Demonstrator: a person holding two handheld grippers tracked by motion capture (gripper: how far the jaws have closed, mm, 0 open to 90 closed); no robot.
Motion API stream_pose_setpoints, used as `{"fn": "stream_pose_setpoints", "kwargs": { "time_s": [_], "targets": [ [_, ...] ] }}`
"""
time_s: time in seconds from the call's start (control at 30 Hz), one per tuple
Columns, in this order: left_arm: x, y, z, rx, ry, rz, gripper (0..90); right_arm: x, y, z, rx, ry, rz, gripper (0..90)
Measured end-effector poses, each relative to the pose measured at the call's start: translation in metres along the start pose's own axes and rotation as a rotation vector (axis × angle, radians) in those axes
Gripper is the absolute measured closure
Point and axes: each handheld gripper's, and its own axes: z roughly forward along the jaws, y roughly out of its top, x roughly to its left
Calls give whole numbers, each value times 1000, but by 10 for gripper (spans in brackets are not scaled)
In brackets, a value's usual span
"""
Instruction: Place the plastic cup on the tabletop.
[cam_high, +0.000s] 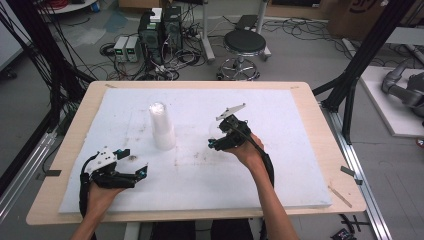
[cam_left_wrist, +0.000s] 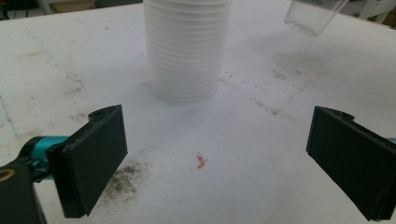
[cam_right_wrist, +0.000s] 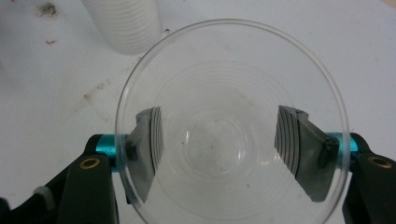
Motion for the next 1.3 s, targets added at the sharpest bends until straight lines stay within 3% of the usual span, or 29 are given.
{"fn": "stream_pose_setpoints", "kwargs": {
  "time_s": [0.4,0.83,0.93,1.0,1.3],
  "targets": [
    [0,-1,-1,-10,-1,-2,51,8,-3,32,58,-16,-7,322],
    [0,-1,-1,-11,10,-12,52,10,-5,40,14,-30,6,318],
    [0,-1,-1,-11,10,-10,52,10,-6,42,19,-31,3,272],
    [0,-1,-1,-12,10,-14,52,10,-7,45,30,-45,-5,192],
    [1,-1,-2,-13,5,-17,51,7,-23,45,10,-53,33,143]
  ]
}}
